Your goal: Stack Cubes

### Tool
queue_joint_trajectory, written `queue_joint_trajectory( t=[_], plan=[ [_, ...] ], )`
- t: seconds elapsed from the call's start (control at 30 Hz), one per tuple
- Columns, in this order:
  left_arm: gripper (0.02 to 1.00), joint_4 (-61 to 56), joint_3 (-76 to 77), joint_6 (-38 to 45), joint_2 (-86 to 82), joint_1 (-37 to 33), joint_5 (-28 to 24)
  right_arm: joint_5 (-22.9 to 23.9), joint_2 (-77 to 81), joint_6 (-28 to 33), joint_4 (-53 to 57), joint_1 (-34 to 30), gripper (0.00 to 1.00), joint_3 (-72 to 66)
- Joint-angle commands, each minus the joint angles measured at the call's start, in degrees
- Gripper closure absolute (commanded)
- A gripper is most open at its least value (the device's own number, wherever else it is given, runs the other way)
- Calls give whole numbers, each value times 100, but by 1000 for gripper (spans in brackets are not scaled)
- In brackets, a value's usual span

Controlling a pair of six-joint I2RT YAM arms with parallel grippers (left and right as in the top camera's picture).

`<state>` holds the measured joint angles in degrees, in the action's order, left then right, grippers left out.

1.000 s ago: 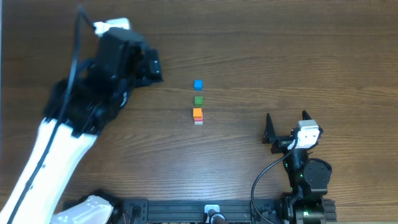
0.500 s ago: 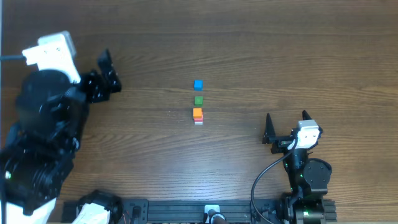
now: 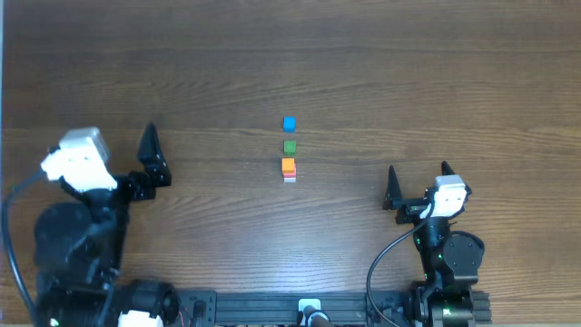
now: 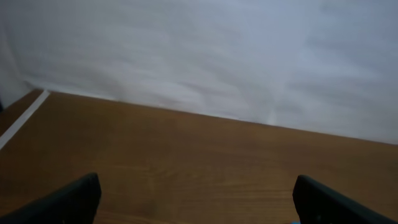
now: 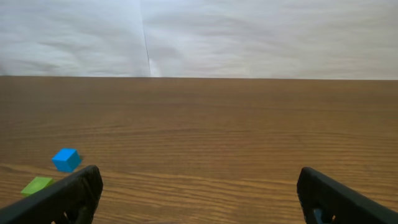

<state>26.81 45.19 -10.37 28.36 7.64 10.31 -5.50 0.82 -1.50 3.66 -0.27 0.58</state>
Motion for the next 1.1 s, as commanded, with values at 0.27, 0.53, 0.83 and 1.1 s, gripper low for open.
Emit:
queue_joint_trajectory(
  t=[0.27, 0.53, 0.83, 1.1],
  plan=[
    [20, -990, -1956, 142, -1637, -457, -758, -48, -50, -13, 20, 33, 9, -28],
    [20, -2105, -3228, 140, -2273, -455, -798, -48, -50, -13, 20, 33, 9, -28],
    [23, -3073, -4103, 140, -2820, -595, -1064, -48, -50, -13, 20, 33, 7, -28],
    [20, -3224, -4247, 142, -2820, -723, -1357, -48, -50, -11, 20, 33, 7, -28]
  ],
)
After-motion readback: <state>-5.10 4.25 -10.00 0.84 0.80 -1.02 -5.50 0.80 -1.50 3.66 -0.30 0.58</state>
